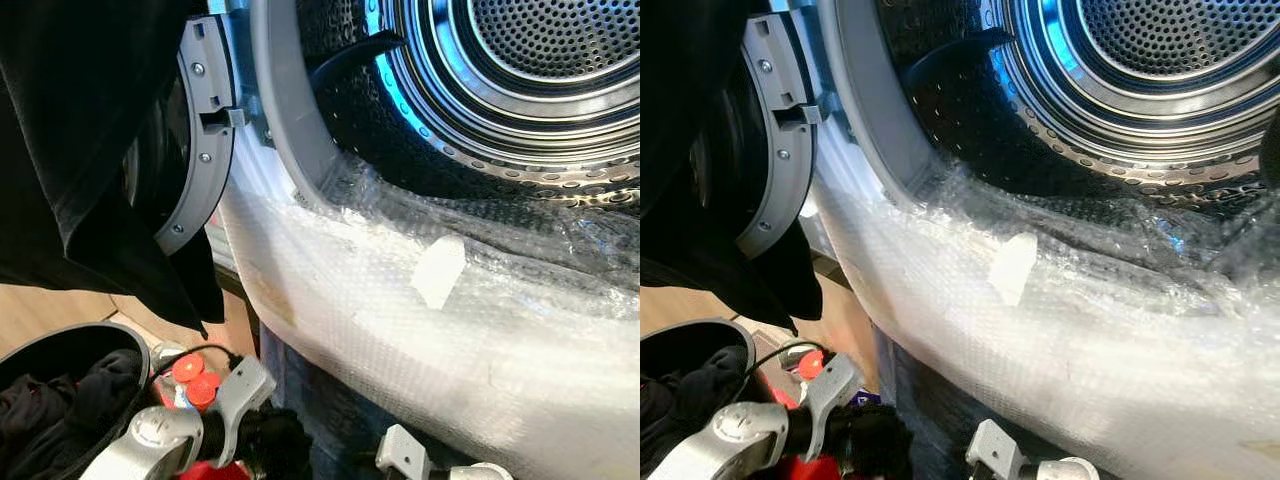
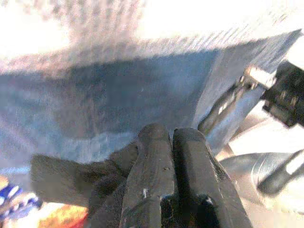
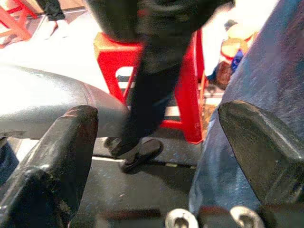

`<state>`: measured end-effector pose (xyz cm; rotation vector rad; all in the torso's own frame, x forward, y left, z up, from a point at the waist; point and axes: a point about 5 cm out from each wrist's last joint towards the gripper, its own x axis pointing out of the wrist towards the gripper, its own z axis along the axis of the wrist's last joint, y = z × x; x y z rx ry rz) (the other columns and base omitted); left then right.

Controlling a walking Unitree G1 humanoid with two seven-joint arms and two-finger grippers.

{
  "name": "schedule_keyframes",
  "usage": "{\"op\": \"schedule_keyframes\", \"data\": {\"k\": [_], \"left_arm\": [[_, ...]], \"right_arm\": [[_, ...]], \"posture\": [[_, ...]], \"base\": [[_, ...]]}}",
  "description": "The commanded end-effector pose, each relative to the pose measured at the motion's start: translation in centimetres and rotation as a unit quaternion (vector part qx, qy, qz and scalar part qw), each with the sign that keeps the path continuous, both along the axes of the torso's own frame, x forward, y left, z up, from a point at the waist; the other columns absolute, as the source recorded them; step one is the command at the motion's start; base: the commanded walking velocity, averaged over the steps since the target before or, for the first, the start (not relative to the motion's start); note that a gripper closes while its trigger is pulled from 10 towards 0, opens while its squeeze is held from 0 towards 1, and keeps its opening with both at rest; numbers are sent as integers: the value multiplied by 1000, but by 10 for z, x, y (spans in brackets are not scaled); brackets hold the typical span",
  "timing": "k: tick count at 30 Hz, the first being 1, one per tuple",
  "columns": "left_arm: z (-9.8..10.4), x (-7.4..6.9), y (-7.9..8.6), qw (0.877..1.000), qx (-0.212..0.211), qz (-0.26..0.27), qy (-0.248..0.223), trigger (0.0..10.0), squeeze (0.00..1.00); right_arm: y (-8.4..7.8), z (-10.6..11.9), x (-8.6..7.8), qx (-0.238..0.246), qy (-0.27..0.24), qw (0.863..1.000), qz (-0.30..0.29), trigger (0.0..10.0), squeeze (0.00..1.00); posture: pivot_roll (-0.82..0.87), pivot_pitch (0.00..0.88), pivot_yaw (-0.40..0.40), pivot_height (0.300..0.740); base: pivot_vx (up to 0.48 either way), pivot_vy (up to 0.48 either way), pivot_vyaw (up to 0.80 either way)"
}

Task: Clothes washing

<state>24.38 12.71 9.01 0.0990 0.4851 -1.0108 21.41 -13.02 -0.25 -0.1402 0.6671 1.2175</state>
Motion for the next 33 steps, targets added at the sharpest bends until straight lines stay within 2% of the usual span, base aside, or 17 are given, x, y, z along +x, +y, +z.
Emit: {"op": "schedule_keyframes", "data": {"k": [1,7,11,15,17,20,22,25,27,33], "left_arm": [[0,2,-8,1000,1,-14,-7,0,0],[0,5,-18,999,-3,-30,-13,0,0],[1,8,-23,999,-7,-33,-20,0,0],[2,10,-24,999,-7,-32,-25,0,0],[4,15,-25,999,-11,-19,-38,0,0],[5,19,-26,999,-12,-7,-46,0,0],[7,25,-28,998,-17,14,-58,0,0],[8,26,-30,998,-18,15,-61,0,0],[7,27,-31,998,-22,17,-62,0,0],[9,30,-31,997,-27,29,-65,0,0]], "right_arm": [[5,5,2,6,-1,1000,11,10000,0],[13,5,10,-7,12,1000,-14,10000,0],[19,3,18,-19,24,998,-55,10000,0],[23,4,23,-16,4,998,-67,10000,0],[25,4,25,-16,11,996,-84,10000,0],[27,4,24,-11,17,997,-81,10000,0],[34,4,22,-13,27,997,-75,10000,0],[37,3,23,-17,31,996,-82,10000,0],[43,0,29,-30,39,992,-117,10000,0],[57,-1,33,-35,52,985,-162,10000,0]], "posture": [[-20,0,12,740],[-23,0,12,740],[-20,0,12,740],[-19,0,11,740],[-19,0,11,740],[-23,0,10,740],[-25,0,9,740],[-29,0,8,740],[-32,0,6,740],[-32,0,0,740]], "base": [[0,0,0],[0,0,0],[0,0,0],[0,0,0],[0,0,0],[0,0,0],[0,0,0],[0,0,0],[0,0,0],[0,0,0]]}}
